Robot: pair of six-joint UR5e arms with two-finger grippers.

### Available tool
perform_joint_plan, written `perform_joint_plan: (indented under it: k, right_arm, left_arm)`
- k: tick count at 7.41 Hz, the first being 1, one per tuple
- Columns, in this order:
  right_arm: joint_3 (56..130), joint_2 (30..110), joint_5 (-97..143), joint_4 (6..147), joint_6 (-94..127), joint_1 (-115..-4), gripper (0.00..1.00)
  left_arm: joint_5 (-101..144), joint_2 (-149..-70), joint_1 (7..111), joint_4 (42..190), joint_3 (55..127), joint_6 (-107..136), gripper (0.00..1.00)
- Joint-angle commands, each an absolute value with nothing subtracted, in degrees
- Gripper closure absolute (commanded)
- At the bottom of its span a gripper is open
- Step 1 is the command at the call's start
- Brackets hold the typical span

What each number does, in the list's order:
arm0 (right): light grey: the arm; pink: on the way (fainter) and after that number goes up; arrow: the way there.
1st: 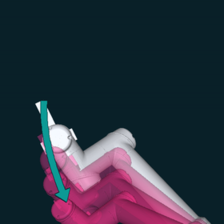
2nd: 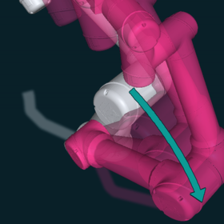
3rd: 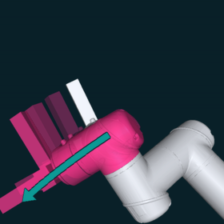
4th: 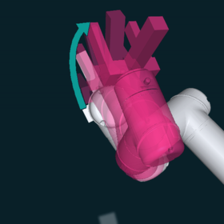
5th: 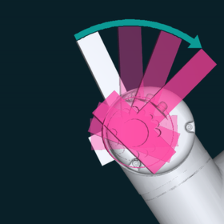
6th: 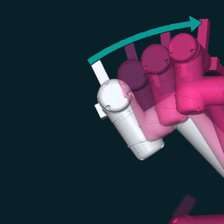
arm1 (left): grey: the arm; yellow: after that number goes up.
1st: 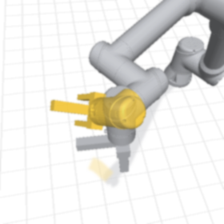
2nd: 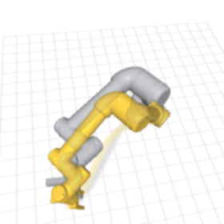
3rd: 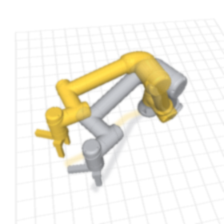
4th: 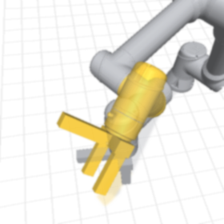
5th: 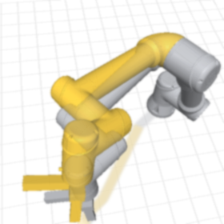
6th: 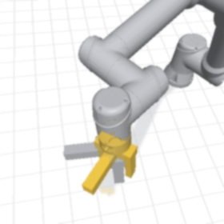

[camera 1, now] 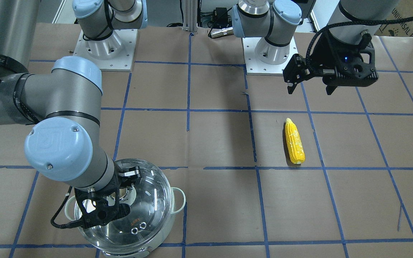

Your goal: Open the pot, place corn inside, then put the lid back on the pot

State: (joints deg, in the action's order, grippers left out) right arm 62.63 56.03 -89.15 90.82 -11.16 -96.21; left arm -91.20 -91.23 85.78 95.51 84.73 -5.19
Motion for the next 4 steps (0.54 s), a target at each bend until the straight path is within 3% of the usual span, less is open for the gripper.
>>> perform_joint_plan:
  k: [1, 4]
  right_arm:
    - [61.79, 59.12, -89.03, 86.34, -11.16, -96.07, 0.70]
    - [62.22, 68.88, -89.12, 76.85, -11.34, -93.96, 0.70]
  left_arm:
    - [-91.14, -91.14, 85.78, 95.62, 84.73, -5.19, 0.00]
    - [-90.97, -91.84, 85.43, 95.45, 84.99, -6.59, 0.00]
